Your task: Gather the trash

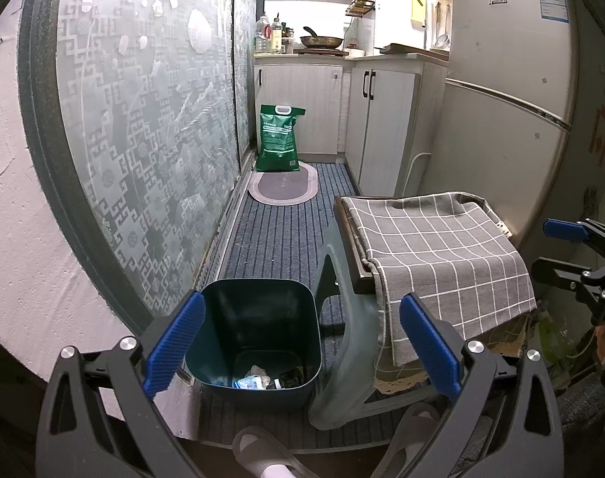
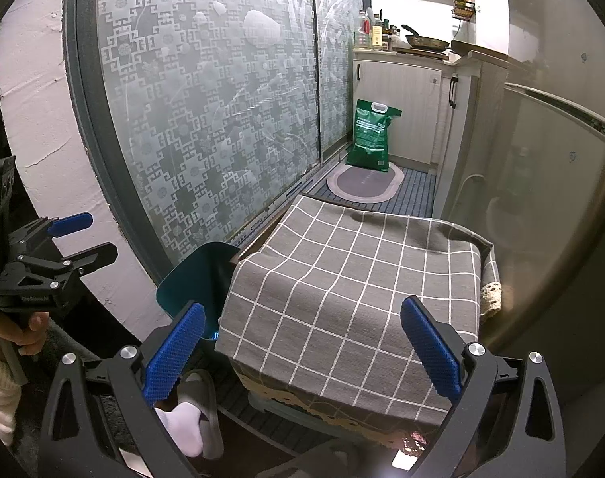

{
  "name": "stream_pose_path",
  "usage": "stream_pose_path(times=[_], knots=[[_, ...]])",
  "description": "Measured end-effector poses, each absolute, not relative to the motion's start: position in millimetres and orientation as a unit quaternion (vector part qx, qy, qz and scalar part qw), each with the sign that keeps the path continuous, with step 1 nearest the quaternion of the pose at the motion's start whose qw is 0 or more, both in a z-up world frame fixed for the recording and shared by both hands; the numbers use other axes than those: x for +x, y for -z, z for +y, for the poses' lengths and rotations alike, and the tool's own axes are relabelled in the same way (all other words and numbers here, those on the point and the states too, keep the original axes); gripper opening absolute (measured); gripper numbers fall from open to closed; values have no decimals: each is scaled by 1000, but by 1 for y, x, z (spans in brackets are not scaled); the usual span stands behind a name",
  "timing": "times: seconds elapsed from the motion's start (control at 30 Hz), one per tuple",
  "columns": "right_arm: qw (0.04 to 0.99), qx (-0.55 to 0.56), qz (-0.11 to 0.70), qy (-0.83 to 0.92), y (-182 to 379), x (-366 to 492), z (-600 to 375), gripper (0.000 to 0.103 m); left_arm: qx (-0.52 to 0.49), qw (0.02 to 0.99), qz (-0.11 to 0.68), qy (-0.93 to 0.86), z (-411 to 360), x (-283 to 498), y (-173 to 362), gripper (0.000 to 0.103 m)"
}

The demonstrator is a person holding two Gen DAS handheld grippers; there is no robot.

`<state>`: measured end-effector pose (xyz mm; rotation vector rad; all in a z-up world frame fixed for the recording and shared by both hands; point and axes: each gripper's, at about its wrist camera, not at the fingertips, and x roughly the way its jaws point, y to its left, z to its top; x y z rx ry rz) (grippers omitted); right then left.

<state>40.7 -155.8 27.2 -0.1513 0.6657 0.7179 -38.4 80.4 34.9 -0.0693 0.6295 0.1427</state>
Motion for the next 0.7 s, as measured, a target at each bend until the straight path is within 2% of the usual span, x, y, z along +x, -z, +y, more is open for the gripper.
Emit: stream_pose_path(times=[0.7], knots=[[880,-73,319,-344,-28,41,-156,100,-34,948,310,-69,80,-38,-35,100]])
